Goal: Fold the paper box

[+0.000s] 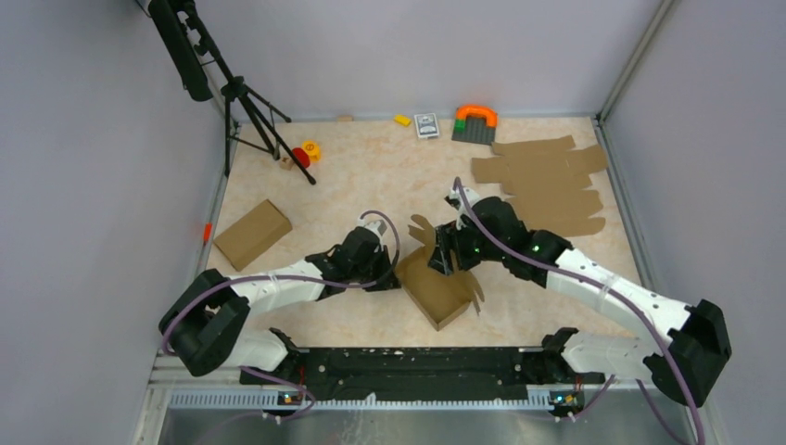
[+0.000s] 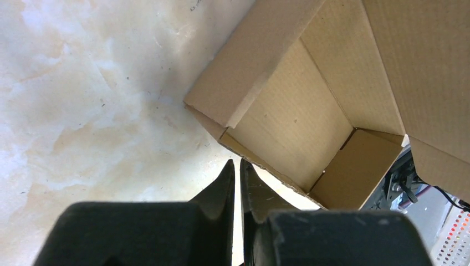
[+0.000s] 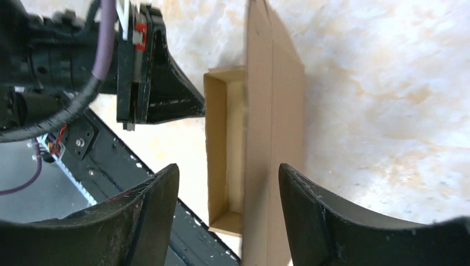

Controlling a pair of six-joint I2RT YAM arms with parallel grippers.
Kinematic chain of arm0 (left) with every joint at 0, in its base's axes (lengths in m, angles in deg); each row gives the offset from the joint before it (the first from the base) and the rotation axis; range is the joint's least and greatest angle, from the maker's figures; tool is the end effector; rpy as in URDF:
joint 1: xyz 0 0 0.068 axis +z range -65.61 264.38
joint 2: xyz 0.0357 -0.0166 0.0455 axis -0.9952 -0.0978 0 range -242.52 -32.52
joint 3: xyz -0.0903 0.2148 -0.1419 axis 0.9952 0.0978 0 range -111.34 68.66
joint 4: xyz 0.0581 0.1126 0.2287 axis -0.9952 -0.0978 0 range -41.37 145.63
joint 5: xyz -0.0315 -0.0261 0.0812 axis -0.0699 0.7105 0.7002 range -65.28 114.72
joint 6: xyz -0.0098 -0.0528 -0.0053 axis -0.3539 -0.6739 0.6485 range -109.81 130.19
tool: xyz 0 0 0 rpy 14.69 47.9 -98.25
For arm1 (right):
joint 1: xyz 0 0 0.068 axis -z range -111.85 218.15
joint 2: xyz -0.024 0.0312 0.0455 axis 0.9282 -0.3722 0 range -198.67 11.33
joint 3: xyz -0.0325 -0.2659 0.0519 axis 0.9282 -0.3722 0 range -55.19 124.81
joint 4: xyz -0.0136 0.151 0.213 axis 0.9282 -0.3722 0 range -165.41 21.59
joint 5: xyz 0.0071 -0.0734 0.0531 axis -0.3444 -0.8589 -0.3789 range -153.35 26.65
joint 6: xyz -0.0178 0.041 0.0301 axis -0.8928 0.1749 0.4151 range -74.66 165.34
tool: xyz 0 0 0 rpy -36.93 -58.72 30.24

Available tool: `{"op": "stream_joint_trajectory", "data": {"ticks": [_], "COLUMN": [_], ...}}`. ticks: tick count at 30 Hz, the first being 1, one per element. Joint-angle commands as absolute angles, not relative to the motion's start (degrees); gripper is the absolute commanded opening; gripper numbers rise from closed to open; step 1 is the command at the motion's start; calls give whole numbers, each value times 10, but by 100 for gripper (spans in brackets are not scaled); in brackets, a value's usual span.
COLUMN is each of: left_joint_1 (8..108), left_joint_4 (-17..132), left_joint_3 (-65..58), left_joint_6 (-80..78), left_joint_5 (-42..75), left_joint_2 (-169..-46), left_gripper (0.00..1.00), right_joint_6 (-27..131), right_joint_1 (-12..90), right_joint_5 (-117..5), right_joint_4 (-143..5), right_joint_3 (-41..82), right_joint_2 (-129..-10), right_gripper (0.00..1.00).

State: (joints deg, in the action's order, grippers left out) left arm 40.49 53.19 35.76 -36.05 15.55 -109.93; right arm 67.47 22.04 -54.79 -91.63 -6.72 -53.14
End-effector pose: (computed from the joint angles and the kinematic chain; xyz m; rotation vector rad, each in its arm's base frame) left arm 0.1789 -0.1801 0.1624 0.0290 2.5852 -0.8680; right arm 0.1645 0.1787 0.2729 -0.5752 2.3031 0.7787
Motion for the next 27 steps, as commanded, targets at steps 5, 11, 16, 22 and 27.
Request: {"op": "stream_joint_trajectory", "data": {"ticks": [5,11,16,22,27], "left_joint_1": [406,406,406,406,406], "left_joint_4": [520,514,512,514,519], "left_joint_3": [334,332,332,330,328], "left_joint_6": [-342,-339,-338,-334,-330], "left_joint_5": [166,170,171,168,166], "left_joint_2": [-1091,-1090,-1089,-1098,-1107], "left_gripper": [7,7,7,7,6], "right_joint_6": [646,671,686,654,663], "right_joint_1": [286,333,373,392,399], "right_joint_5": [-640,-781,-834,-641,-554], "right_joint_4": [-985,-983,-1002,-916,-833], "right_joint_3": [35,37,16,-57,-82], "right_joint_2": [-485,-456,-505,-594,-662], "right_gripper": [66,58,6,0,0]}}
